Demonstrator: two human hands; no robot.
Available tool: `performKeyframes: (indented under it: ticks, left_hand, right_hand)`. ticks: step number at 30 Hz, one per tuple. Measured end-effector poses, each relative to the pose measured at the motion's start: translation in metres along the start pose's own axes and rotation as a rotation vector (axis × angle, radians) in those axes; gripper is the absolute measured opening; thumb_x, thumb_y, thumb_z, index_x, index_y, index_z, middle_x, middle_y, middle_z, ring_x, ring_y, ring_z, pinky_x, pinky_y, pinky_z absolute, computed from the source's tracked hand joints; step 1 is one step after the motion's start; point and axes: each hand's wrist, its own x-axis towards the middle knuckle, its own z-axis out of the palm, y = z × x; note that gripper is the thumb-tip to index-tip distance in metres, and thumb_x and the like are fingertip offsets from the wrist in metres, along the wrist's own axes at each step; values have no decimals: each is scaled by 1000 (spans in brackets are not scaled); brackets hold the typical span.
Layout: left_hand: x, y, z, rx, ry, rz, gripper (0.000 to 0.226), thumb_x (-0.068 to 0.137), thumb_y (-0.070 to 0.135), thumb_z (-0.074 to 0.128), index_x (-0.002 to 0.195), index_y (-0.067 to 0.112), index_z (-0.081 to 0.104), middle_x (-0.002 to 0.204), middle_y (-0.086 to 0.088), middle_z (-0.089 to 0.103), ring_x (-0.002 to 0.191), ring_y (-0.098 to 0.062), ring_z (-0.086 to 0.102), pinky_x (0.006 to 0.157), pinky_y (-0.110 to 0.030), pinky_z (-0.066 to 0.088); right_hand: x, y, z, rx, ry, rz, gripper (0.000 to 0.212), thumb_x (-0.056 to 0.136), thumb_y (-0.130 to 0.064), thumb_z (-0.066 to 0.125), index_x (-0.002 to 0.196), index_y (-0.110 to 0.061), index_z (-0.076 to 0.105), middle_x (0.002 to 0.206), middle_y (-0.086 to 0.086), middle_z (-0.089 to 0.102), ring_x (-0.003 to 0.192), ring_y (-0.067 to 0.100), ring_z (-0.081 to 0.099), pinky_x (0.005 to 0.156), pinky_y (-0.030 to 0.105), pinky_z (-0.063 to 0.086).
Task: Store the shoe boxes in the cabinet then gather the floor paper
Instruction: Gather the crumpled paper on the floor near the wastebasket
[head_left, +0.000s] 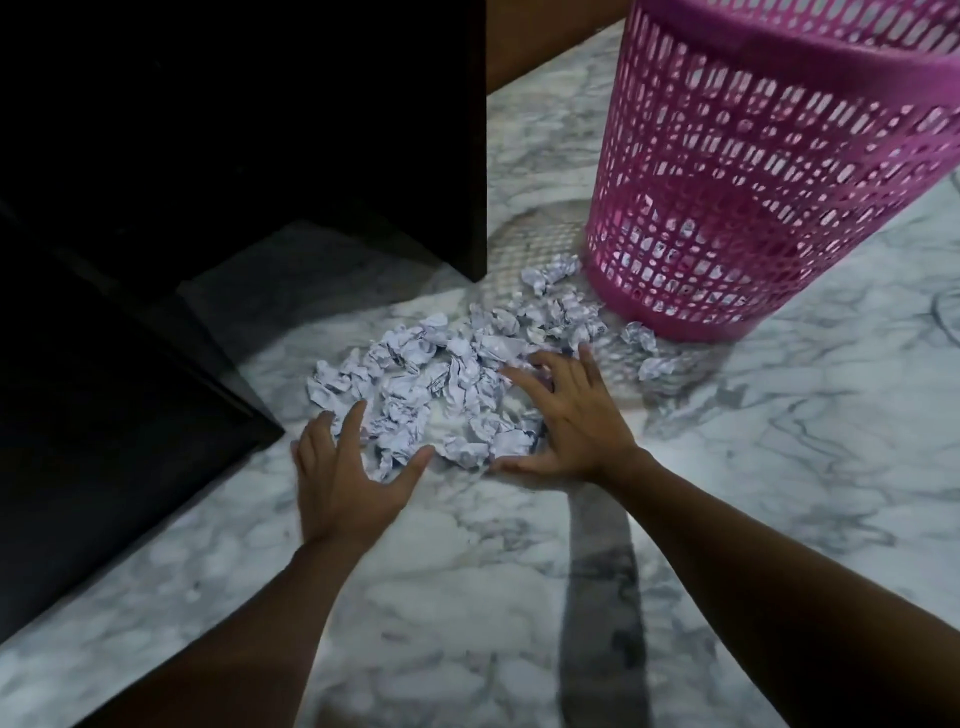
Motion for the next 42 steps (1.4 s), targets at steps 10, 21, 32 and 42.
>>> performKeyframes:
  ticks: [10,21,32,42]
  left_hand:
    - [10,19,1,-69,-154,192,107,61,86,58,150,48,13,150,-1,30,137,-26,34,102,-45,47]
    - [6,31,22,-12,12,358,66,79,64,60,134,27,55,127,-10,50,119,-29,49,93,-48,51]
    - [5,38,26,7,-14,370,45,89,54,52,121,23,61,151,-15,39,124,-33,44,98,-50,46]
    - [1,41,24,26,-92,366,86,66,83,56,127,22,56,162,-15,11,139,-36,29,108,-56,36]
  right_hand:
    - [25,-2,7,42,-208,-85,89,77,-87,35,151,-39,28,155,9,34,140,30,31,113,52,27]
    - [17,-15,27,172,42,-170,34,88,-47,58,110,-23,70,97,1,65,90,23,58,82,38,42]
    - [4,-14,21,395,167,-9,20,81,-27,66,88,-10,74,79,7,63,68,25,60,62,36,50]
    - [28,-5,-16,233,33,-172,30,73,-40,62,77,-12,71,140,11,51,125,31,45,92,46,50]
